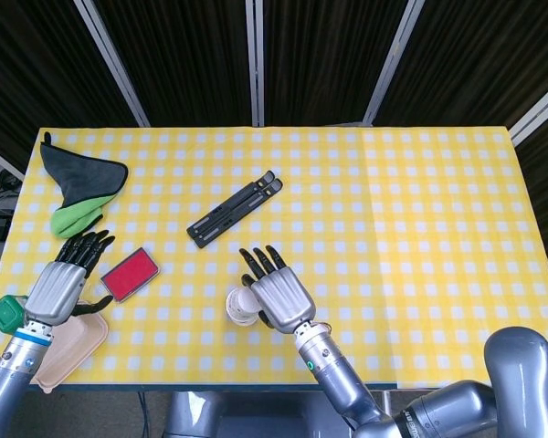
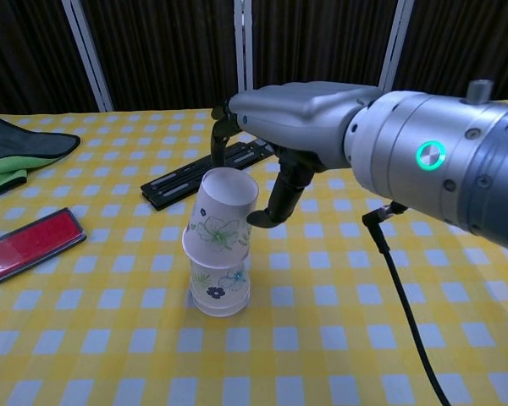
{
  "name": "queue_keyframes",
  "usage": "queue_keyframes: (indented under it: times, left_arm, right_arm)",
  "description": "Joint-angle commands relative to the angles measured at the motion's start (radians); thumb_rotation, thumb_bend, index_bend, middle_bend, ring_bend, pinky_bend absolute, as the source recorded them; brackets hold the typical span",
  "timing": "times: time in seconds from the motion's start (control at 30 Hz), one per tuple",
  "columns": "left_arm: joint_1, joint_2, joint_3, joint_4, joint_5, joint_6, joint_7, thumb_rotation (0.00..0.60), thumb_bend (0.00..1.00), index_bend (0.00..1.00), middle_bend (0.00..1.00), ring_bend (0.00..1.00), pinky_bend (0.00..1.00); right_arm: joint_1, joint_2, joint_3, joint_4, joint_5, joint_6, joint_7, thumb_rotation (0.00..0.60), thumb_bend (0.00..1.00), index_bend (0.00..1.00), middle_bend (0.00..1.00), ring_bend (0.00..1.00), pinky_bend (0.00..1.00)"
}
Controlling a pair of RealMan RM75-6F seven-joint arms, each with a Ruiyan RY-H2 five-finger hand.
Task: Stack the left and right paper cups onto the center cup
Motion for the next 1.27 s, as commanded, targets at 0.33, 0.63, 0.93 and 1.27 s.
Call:
queue_keyframes:
  times: [0.33, 0.63, 0.93, 1.27]
  left_arm:
    - [0.004, -0.001, 0.0, -0.002, -0.001, 0.004, 0.009, 0.6, 0.22, 0.0, 0.0, 0.0, 0.0]
    - [0.006, -0.012, -0.003, 0.007, -0.017, 0.002, 0.032, 0.6, 0.22, 0.0, 0.0, 0.0, 0.0]
    - [0.04, -0.052, 0.02, 0.052, -0.013, 0.037, 0.072, 0.6, 0.2, 0.0, 0.0, 0.0, 0.0]
    - [0.097, -0.089, 0.044, 0.111, 0.005, 0.106, 0.079, 0.6, 0.2, 0.0, 0.0, 0.0, 0.0]
  right_arm:
    - [-0.042, 0.049, -0.029, -0.027, -0.047, 0.052, -0.007, 0.6, 0.13, 0.18, 0.0, 0.0, 0.0]
    - [-0.202, 0.251, -0.147, -0.032, -0.223, 0.101, 0.17, 0.6, 0.13, 0.11, 0.0, 0.0, 0.0]
    - [-0.525, 0.391, -0.35, 0.333, -0.469, 0.25, 0.626, 0.6, 0.13, 0.0, 0.0, 0.0, 0.0]
    - [-0.699, 0.356, -0.356, 0.641, -0.54, 0.227, 0.925, 0.6, 0.13, 0.0, 0.0, 0.0, 0.0]
